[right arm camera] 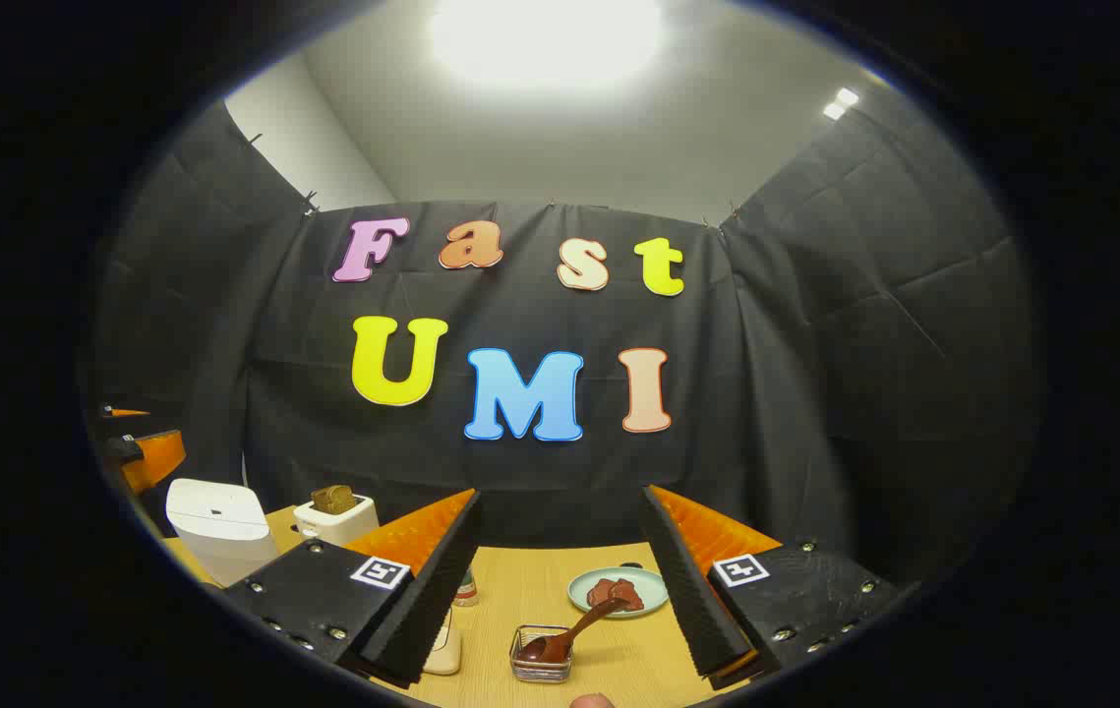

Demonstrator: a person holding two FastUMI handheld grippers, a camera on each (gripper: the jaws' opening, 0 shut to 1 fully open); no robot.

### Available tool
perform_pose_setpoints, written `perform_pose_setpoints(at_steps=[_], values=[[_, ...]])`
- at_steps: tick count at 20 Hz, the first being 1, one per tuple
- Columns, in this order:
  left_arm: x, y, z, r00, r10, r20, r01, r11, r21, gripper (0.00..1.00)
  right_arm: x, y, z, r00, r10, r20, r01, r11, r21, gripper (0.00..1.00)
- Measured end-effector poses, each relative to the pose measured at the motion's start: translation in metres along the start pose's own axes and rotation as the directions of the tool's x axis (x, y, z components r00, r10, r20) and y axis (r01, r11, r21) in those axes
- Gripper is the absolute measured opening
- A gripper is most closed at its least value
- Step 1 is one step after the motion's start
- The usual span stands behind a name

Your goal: Close the left gripper, press the button to open the rice cooker; take a wooden spoon from the chopstick holder with the right hand, scoop a spoonful of rice and pour it into the rice cooker, then put the wooden spoon back into the chopstick holder.

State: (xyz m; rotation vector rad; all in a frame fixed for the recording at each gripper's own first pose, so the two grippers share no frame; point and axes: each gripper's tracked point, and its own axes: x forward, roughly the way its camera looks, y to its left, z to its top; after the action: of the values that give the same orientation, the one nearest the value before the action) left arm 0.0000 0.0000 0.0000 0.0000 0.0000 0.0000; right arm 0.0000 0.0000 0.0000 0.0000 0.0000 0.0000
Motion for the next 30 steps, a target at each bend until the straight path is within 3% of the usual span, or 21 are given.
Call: perform_pose_setpoints(at_steps=[24,26,30], values=[[0.000,0.005,0.011,1.000,0.015,0.024,-0.015,1.000,0.007,0.95,0.004,-0.002,-0.001,1.000,0.008,-0.007,-0.008,1.000,-0.008,0.96],[0.002,0.002,0.009,1.000,-0.006,0.017,0.006,1.000,0.000,0.90,0.002,-0.001,0.000,1.000,0.010,-0.006,-0.010,1.000,-0.006,0.96],[0.003,0.003,0.010,1.000,-0.019,0.020,0.019,1.000,-0.012,0.70,0.003,0.001,-0.003,1.000,0.014,-0.012,-0.014,1.000,-0.007,0.96]])
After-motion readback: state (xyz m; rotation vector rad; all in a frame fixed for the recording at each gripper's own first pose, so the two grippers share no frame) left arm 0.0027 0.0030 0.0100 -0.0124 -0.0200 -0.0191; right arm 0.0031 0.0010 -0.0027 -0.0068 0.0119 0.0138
